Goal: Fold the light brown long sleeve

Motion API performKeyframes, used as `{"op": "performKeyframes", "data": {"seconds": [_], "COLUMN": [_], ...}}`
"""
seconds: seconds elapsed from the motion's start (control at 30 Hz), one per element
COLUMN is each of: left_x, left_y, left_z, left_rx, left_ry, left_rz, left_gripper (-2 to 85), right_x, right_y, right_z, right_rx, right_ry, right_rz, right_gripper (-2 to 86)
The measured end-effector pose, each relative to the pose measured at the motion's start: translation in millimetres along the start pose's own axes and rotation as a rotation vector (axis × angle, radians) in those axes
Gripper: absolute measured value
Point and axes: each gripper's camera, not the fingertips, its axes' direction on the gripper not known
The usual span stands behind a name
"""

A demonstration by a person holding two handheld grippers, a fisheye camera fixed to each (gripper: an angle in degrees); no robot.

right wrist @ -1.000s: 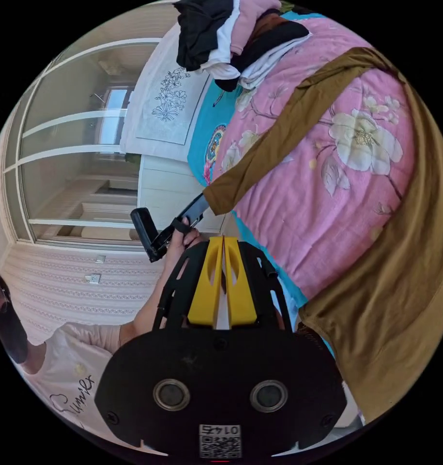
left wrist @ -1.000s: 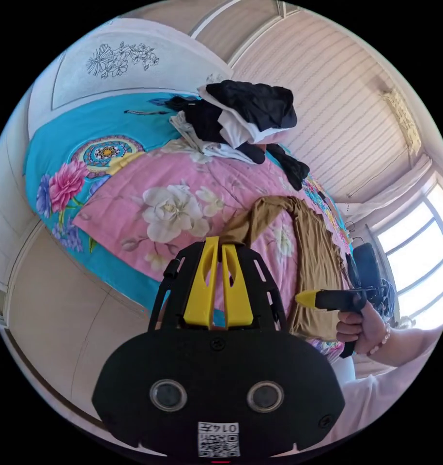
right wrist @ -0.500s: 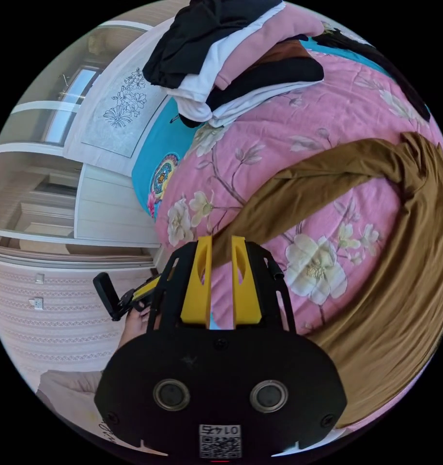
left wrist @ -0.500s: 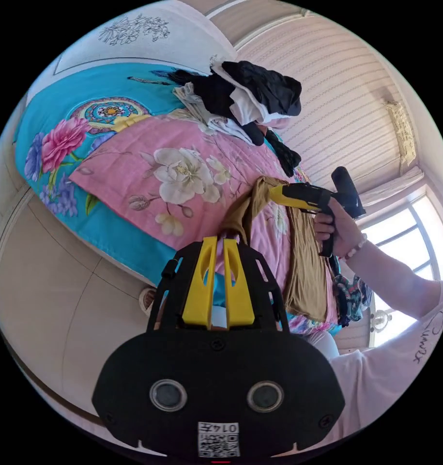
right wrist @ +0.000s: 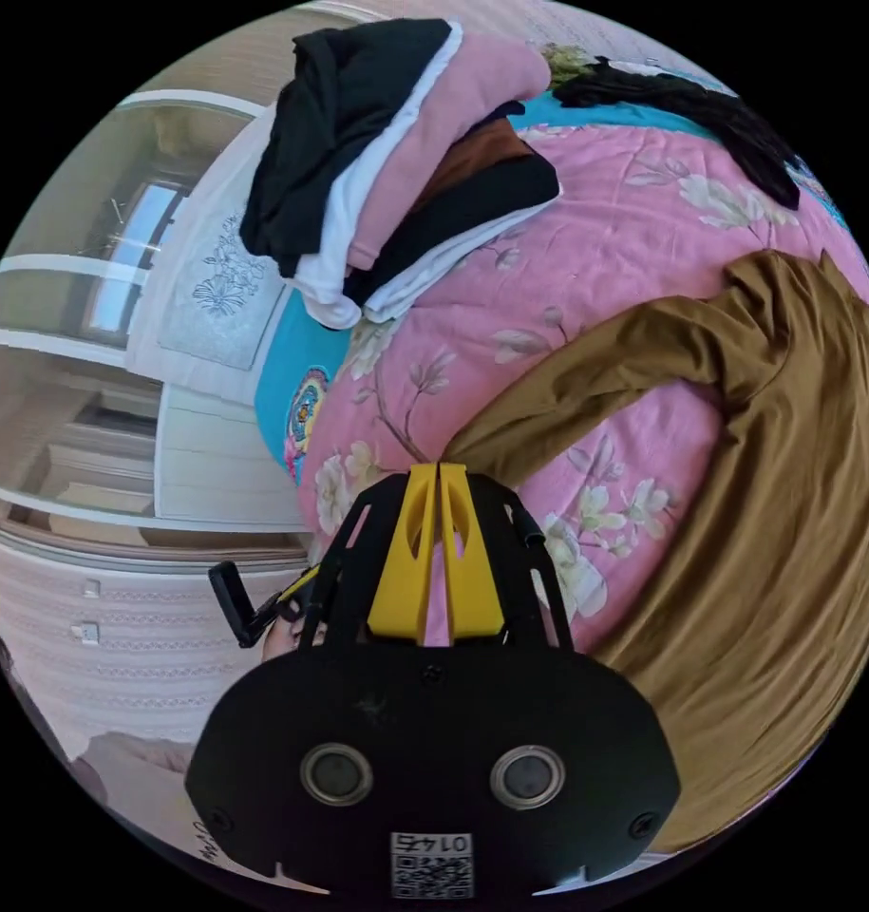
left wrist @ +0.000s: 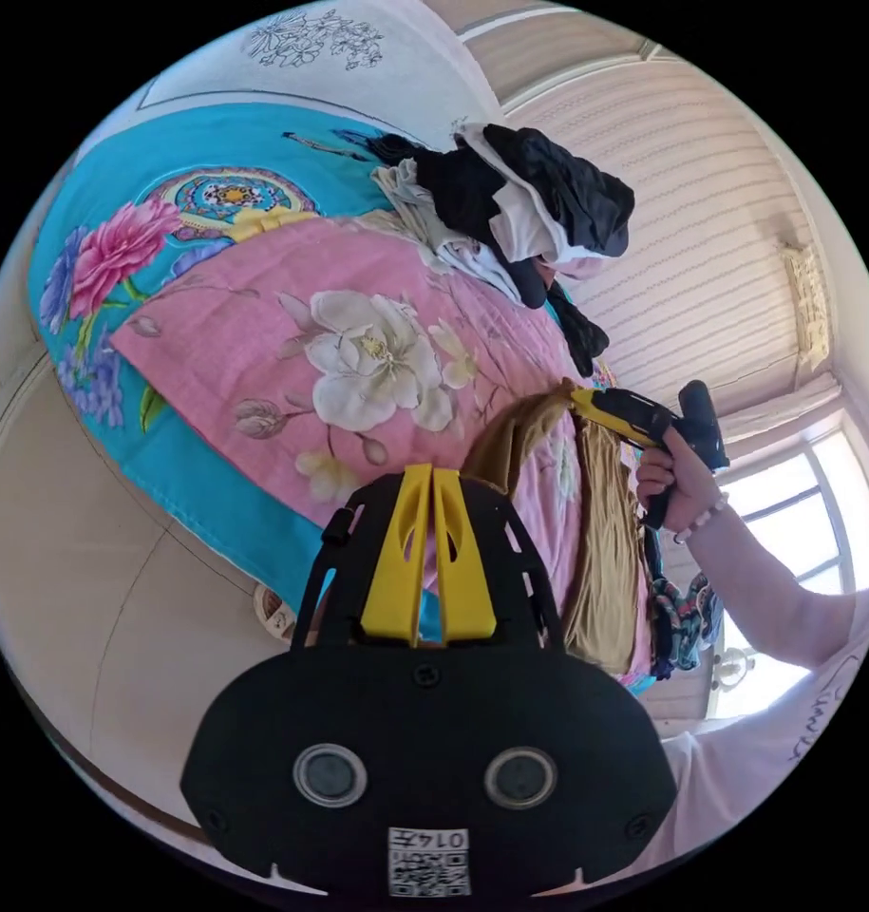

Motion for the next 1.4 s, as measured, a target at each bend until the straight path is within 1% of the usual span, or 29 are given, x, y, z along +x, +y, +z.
{"op": "performKeyframes", "data": {"seconds": [0.07,0.13,0.2,0.27,0.33,0.4,0.5,0.57,0.63,0.73,0.8,0.87,0.93,1.0,1.03,1.07,1.13,1.2,1.27,1.3,1.37,1.4], "left_x": [-1,2,9,17,20,20,16,18,22,33,33,34,38,41,43,46,52,60,65,66,71,72], "left_y": [-2,-5,-9,-14,-17,-20,-21,-20,-21,-24,-27,-27,-26,-25,-23,-21,-21,-23,-34,-37,-53,-56], "left_z": [-10,-17,-26,-44,-52,-50,-32,-12,1,2,-3,-15,-18,-8,2,6,0,-16,-45,-53,-85,-92], "left_rx": [0.018,0.023,0.06,0.153,0.176,0.154,0.038,-0.044,-0.096,-0.13,-0.146,-0.107,-0.096,-0.154,-0.218,-0.241,-0.223,-0.167,-0.058,-0.033,0.084,0.111], "left_ry": [0.04,0.041,0.038,0.056,0.036,-0.001,-0.014,-0.042,-0.064,-0.15,-0.127,-0.07,-0.066,-0.082,-0.087,-0.099,-0.11,-0.101,-0.055,-0.046,-0.021,-0.017], "left_rz": [0.004,0.026,0.06,0.093,0.097,0.089,0.042,0.02,0.015,0.065,0.05,0.035,0.045,0.065,0.083,0.094,0.11,0.128,0.137,0.14,0.159,0.169], "left_gripper": [-0.9,-0.9,-0.9,-0.9,-0.8,-0.7,0.7,6.6,7.7,5.2,4.5,5.7,7.2,7.6,6.1,3.8,0.5,-0.5,-0.8,-0.9,-1.0,-1.0], "right_x": [16,30,44,59,66,69,70,70,70,72,73,74,74,74,74,74,73,69,64,62,52,49], "right_y": [18,28,35,43,46,47,45,41,39,35,34,32,31,30,29,29,28,27,24,24,20,19], "right_z": [-24,-35,-36,-30,-26,-24,-28,-32,-35,-41,-46,-50,-53,-56,-57,-59,-65,-74,-82,-84,-86,-85], "right_rx": [0.034,0.046,0.019,-0.033,-0.082,-0.103,-0.1,-0.107,-0.114,-0.115,-0.112,-0.115,-0.113,-0.116,-0.121,-0.124,-0.123,-0.116,-0.122,-0.124,-0.132,-0.134], "right_ry": [-0.018,-0.016,-0.012,-0.023,-0.039,-0.037,-0.037,-0.029,-0.023,-0.034,-0.036,-0.038,-0.041,-0.039,-0.038,-0.038,-0.041,-0.043,-0.054,-0.06,-0.114,-0.131], "right_rz": [0.01,0.04,0.086,0.138,0.154,0.161,0.16,0.15,0.144,0.148,0.145,0.139,0.137,0.135,0.134,0.135,0.131,0.108,0.076,0.068,0.027,0.014], "right_gripper": [-0.2,-0.2,-0.3,-0.3,-0.2,-0.2,-0.2,-0.2,-0.2,-0.2,-0.2,-0.2,-0.2,-0.2,-0.2,-0.2,-0.2,-0.2,-0.2,-0.2,-0.2,-0.2]}}
